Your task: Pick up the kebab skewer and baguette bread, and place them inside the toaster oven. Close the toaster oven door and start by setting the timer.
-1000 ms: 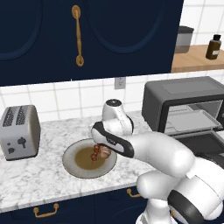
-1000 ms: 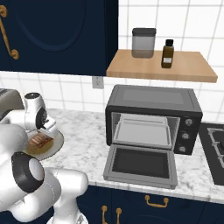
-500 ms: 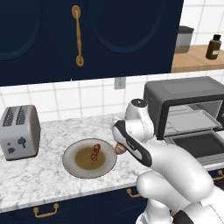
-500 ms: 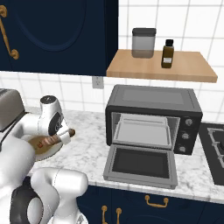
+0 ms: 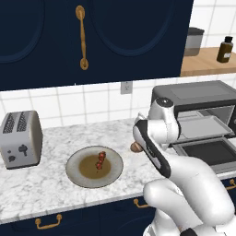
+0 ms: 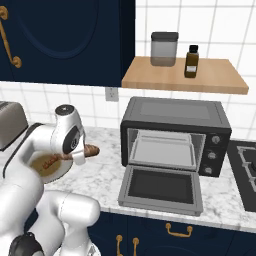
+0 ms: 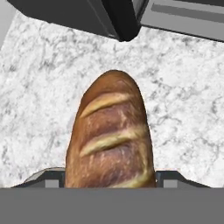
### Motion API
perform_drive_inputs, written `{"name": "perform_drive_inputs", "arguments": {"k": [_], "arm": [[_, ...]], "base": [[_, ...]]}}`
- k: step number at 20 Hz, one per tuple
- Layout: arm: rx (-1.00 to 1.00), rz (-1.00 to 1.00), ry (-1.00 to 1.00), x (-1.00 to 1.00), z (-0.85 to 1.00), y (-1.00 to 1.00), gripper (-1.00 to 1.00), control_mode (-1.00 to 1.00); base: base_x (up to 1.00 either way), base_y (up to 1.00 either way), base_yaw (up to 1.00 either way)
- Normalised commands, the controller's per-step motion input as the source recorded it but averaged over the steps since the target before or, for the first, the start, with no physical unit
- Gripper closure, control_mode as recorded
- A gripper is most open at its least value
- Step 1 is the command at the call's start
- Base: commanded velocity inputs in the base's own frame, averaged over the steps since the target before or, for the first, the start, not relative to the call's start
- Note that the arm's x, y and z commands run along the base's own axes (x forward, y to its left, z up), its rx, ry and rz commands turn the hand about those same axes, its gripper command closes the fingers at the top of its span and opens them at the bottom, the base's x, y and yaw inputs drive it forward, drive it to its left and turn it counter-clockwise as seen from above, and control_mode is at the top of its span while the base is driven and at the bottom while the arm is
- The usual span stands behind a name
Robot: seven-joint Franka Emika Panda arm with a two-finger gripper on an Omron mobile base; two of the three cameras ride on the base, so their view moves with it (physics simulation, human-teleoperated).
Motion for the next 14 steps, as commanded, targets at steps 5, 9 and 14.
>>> {"name": "perform_drive_inputs", "arguments": {"k": [5, 9, 14], "arm": [[0.01, -0.28, 0.00, -0.14, 0.03, -0.43, 1.00, -1.00], [0.02, -0.19, -0.02, -0.16, 0.15, -0.72, 1.00, -1.00], [0.01, -0.05, -0.05, -0.47, 0.32, -0.69, 1.00, -1.00]], "base": [[0.00, 0.00, 0.00], [0.00, 0.00, 0.00], [0.00, 0.00, 0.00]]}}
